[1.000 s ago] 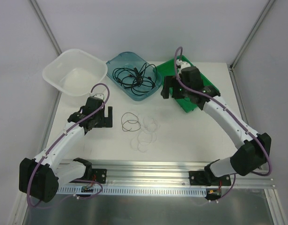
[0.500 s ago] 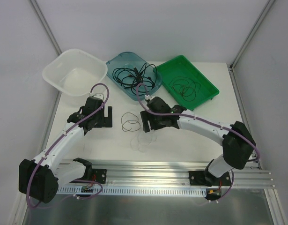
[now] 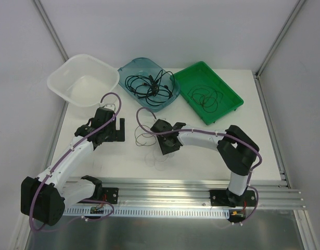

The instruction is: Untangle the cables

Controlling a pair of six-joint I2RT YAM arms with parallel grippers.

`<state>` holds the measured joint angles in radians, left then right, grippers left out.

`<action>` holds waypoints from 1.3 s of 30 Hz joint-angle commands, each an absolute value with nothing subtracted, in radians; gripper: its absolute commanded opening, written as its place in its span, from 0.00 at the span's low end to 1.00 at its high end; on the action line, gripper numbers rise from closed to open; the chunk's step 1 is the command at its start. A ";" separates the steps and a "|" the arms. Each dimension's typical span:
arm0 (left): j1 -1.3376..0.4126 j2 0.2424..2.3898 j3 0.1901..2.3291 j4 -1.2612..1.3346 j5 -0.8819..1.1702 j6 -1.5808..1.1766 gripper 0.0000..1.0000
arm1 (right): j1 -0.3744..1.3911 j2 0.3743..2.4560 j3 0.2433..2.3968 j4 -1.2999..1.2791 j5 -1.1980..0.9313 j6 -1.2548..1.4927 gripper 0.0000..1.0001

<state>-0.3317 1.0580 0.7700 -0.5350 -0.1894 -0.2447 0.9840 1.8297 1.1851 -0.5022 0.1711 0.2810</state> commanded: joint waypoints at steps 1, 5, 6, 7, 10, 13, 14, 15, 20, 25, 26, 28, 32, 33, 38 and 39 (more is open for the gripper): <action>-0.324 1.052 0.773 -0.519 -0.183 -0.235 0.99 | 0.985 1.838 1.216 -0.587 0.277 0.302 0.38; -0.324 1.058 0.775 -0.518 -0.178 -0.235 0.99 | 0.947 1.807 1.186 -0.630 0.305 0.307 0.12; -0.324 1.060 0.775 -0.518 -0.176 -0.233 0.99 | 0.933 1.796 1.174 -0.634 0.304 0.308 0.09; -0.324 1.058 0.773 -0.518 -0.176 -0.233 0.99 | 0.901 1.783 1.160 -0.640 0.299 0.310 0.06; -0.322 1.060 0.772 -0.518 -0.173 -0.236 0.99 | 0.835 1.720 1.106 -0.658 0.308 0.310 0.04; -0.324 1.060 0.773 -0.518 -0.170 -0.235 0.99 | 0.789 1.651 1.051 -0.664 0.310 0.296 0.04; -0.324 1.061 0.773 -0.518 -0.170 -0.236 0.99 | 0.760 1.632 1.034 -0.667 0.308 0.296 0.04; -0.324 1.063 0.773 -0.518 -0.169 -0.235 0.99 | 0.744 1.605 1.022 -0.669 0.307 0.295 0.04; -0.324 1.066 0.775 -0.519 -0.164 -0.236 0.99 | 0.750 1.520 1.028 -0.713 0.325 0.250 0.17; -0.324 1.063 0.773 -0.518 -0.169 -0.236 0.99 | 0.873 1.451 1.147 -0.716 0.316 0.158 0.42; -0.324 1.063 0.773 -0.518 -0.170 -0.239 0.99 | 0.885 1.444 1.191 -0.709 0.302 0.126 0.44; -0.324 1.063 0.772 -0.518 -0.175 -0.238 0.99 | 0.923 1.448 1.229 -0.669 0.249 0.086 0.52; -0.324 1.063 0.772 -0.518 -0.181 -0.238 0.99 | 0.956 1.523 1.298 -0.580 0.100 -0.018 0.55; -0.324 1.062 0.772 -0.518 -0.184 -0.238 0.99 | 0.959 1.543 1.308 -0.565 0.044 -0.058 0.56; -0.324 1.058 0.772 -0.519 -0.199 -0.242 0.99 | 0.982 1.686 1.402 -0.531 -0.073 -0.184 0.57; -0.324 1.060 0.772 -0.520 -0.207 -0.245 0.99 | 0.989 1.728 1.426 -0.520 -0.093 -0.227 0.57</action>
